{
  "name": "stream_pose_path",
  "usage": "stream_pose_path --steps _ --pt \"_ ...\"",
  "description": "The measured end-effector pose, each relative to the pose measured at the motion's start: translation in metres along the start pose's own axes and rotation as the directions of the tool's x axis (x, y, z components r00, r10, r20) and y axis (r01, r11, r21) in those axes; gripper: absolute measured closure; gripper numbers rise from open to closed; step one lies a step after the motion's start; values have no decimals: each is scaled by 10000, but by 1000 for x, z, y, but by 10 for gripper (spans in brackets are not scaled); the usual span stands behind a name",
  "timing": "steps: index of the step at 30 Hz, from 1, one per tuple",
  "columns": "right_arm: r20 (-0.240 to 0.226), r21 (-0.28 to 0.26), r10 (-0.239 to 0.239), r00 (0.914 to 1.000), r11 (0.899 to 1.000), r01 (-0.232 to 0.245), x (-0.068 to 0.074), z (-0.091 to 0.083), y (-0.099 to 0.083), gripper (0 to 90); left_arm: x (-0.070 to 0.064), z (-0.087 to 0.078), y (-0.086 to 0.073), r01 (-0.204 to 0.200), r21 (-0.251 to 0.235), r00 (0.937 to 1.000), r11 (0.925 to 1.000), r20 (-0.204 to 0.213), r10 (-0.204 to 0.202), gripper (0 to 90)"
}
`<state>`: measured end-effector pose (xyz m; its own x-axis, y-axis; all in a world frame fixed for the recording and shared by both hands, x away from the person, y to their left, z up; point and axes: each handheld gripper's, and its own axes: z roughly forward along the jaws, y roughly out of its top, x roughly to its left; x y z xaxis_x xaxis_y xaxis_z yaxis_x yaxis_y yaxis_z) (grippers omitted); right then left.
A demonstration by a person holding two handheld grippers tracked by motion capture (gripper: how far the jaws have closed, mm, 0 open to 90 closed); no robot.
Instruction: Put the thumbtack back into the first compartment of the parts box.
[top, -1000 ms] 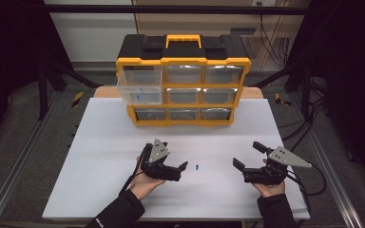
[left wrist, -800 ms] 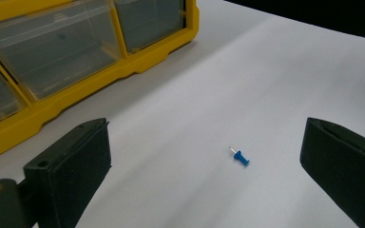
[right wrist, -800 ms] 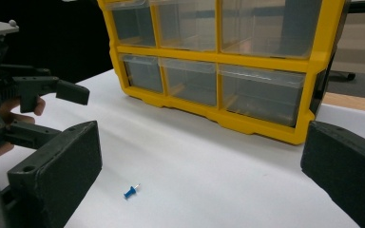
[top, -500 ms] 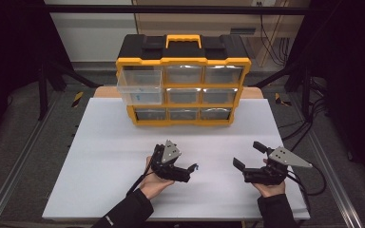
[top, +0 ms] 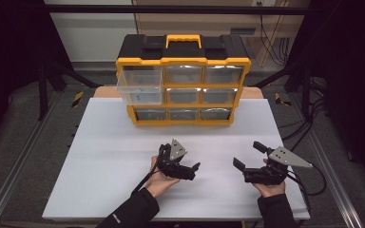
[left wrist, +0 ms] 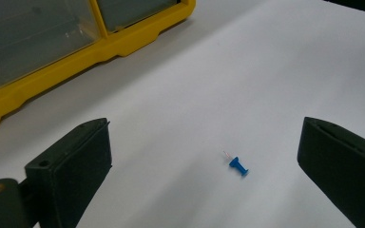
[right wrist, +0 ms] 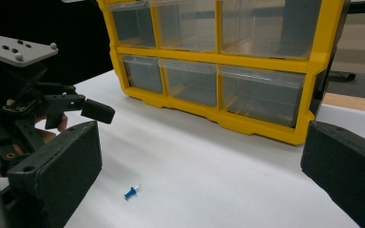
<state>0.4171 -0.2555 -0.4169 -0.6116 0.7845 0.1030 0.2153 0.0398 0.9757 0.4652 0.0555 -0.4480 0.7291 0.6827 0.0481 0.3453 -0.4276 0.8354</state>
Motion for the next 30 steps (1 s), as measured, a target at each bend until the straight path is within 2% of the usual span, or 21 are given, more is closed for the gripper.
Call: stream_pose_path --steps 4,9,10,16,17,21,23,30 --pt "26 -20 34 10000 10000 -34 0 0 0 4 -1 6 0 121 210 9999 9997 39 -122 60" --pt "8 -38 -16 10000 10000 16 0 0 0 4 -5 13 -1 -71 646 10000 9979 7 71 83" --pt "17 -24 -28 10000 10000 28 0 0 0 4 -7 15 -1 95 557 10000 9984 24 -97 85" --pt "-12 -43 -64 10000 10000 64 -1 0 0 4 -13 24 -4 120 1069 9999 9942 -38 -117 134" --pt "-33 -23 51 10000 10000 -51 0 -1 0 4 -14 25 -5 186 1096 9998 9938 -49 -181 146" --pt "22 -3 95 10000 10000 -95 1 0 1 4 -17 29 -6 347 1235 9994 9917 -21 -347 201" --pt "-7 -50 -63 10000 10000 63 -1 0 0 4 -17 30 -7 363 1325 9993 9905 -136 -348 236" --pt "-15 -69 31 10000 10000 -31 0 0 0 4 -21 33 -9 399 1460 9992 9885 -51 -395 380"
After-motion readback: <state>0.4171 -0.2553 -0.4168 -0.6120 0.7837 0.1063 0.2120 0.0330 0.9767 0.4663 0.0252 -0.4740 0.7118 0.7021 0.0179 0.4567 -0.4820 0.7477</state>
